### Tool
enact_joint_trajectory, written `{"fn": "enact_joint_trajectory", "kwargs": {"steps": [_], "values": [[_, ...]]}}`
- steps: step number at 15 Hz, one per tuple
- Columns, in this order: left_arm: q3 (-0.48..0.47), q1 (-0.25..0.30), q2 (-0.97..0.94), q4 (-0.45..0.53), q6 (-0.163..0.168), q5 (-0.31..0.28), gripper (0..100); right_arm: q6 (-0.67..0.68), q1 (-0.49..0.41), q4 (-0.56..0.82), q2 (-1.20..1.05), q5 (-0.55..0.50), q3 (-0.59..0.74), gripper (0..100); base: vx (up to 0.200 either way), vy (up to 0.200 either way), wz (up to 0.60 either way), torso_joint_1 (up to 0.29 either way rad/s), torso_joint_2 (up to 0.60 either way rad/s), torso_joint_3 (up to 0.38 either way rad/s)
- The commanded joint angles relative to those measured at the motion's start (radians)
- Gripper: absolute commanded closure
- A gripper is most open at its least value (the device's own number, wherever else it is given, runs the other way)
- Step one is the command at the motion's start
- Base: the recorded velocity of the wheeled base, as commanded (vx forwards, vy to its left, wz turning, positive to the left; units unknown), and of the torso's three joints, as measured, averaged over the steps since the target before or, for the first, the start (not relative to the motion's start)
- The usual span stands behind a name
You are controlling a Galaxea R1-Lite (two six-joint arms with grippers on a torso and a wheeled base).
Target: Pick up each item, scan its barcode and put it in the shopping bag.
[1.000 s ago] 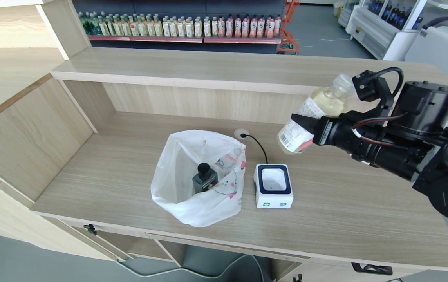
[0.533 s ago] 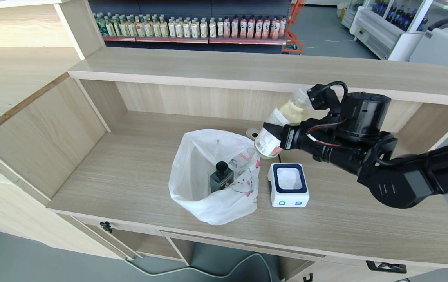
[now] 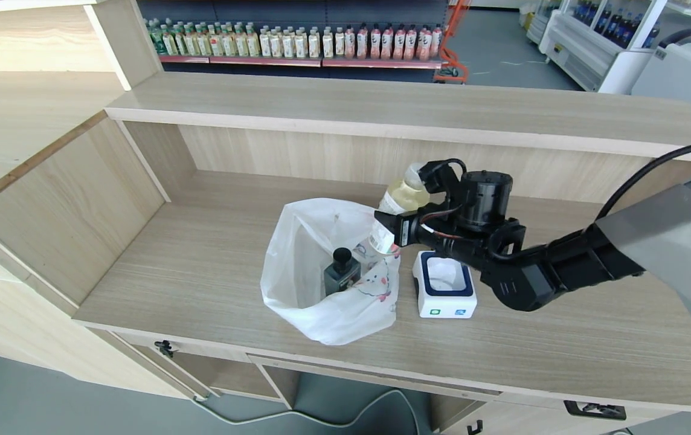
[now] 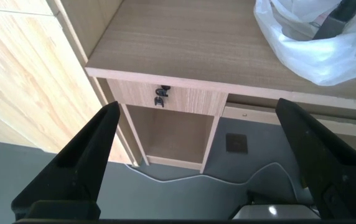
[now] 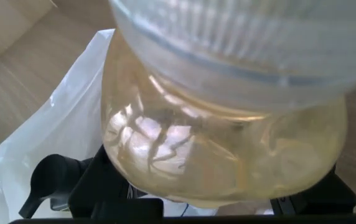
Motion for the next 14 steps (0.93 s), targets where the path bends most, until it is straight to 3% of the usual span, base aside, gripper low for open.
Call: {"fn": "enact_joint_trajectory", "kwargs": {"steps": [1, 7, 14], "values": [[0.0, 0.0, 0.0, 0.0, 0.001, 0.0, 0, -0.001, 0.01, -0.002, 0.066, 0.0, -0.038, 100, 0.0, 0.0, 0.0, 0.0, 0.0, 0.0], [0.0, 0.0, 0.0, 0.0, 0.001, 0.0, 0, -0.013, 0.04, -0.004, 0.126, -0.004, -0.071, 100, 0.0, 0.0, 0.0, 0.0, 0.0, 0.0], [0.0, 0.0, 0.0, 0.0, 0.001, 0.0, 0, -0.176, 0.016, -0.013, 0.175, -0.004, -0.103, 100, 0.0, 0.0, 0.0, 0.0, 0.0, 0.0]]}}
